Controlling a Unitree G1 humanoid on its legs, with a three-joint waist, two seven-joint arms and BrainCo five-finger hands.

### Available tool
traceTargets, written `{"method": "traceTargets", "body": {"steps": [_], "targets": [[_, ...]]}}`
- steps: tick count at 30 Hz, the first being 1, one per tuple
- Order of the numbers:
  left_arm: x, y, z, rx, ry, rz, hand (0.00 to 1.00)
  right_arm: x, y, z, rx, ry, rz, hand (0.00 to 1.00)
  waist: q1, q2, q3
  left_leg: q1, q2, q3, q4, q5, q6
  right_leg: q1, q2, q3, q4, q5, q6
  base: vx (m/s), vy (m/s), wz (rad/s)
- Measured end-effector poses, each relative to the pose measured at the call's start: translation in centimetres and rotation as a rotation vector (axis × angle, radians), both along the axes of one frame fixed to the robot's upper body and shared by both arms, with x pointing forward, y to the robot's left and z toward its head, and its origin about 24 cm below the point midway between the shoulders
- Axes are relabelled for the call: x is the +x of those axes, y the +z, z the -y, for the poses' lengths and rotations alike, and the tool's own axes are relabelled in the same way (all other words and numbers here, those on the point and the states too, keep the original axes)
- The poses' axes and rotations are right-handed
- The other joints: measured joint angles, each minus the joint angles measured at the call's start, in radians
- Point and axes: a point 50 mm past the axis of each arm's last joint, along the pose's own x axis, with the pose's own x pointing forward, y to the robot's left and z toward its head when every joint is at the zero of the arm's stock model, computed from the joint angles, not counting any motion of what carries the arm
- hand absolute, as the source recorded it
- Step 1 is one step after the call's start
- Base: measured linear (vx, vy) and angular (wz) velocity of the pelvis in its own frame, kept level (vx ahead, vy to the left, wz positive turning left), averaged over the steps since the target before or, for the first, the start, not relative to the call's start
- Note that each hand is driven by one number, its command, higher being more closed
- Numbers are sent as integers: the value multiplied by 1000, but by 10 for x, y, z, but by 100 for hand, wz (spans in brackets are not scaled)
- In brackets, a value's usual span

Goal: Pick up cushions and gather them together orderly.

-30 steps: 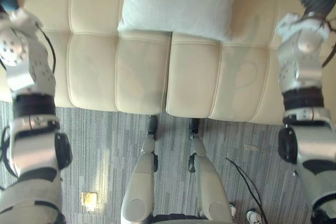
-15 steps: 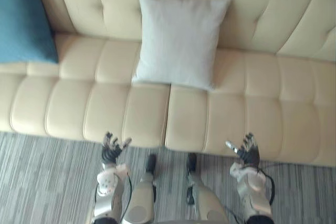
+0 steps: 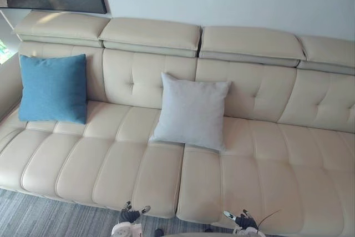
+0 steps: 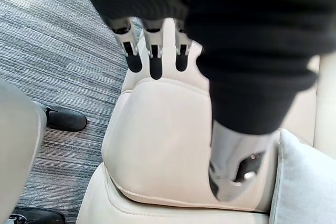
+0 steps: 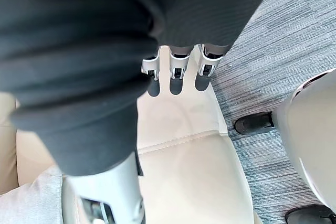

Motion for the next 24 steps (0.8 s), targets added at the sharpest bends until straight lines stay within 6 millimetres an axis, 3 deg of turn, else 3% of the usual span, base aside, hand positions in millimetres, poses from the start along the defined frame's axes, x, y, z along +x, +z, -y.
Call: {"method": "traceTargets", "body": {"steps": [4, 11, 16, 21, 23, 24], "targets": [[-1, 0, -1, -2, 14, -1, 0, 0, 0, 0, 0, 0, -1, 0, 0, 0, 0, 5, 1, 5, 3, -5, 0, 4, 0, 4, 1, 0, 0, 0, 0, -4], [-20, -6, -5, -15, 91, -59, 0, -2, -2, -7, -3, 41, -35, 0, -2, 7, 11, 72, 7, 71, 30, -44, 4, 43, 0, 57, 36, -9, 2, -25, 15, -26], [-25, -7, -6, -31, 143, -69, 0, 1, -1, -11, -52, 154, -64, 0, 0, -1, 28, 111, 28, 241, 95, -115, 8, 52, -3, 127, 72, -11, 3, -85, 32, -49], [-9, -2, -12, -12, 128, -34, 0, 17, 2, -20, -70, 247, -41, 0, 3, -24, 60, 30, 39, 313, 214, -145, 18, -43, -13, 133, 149, -8, 7, -106, 24, -34], [-1, 0, -15, -4, 122, -18, 0, 30, 5, -26, -64, 263, -10, 0, 5, -16, 97, -25, 66, 351, 268, -148, 29, -96, -6, 134, 180, 20, 14, -149, -8, -37], [3, 0, -14, -10, 125, -15, 0, 37, 8, -27, -68, 280, 4, 0, 9, -16, 109, -37, 88, 368, 280, -145, 33, -161, -19, 88, 413, -70, -38, -70, -4, -22]]}}
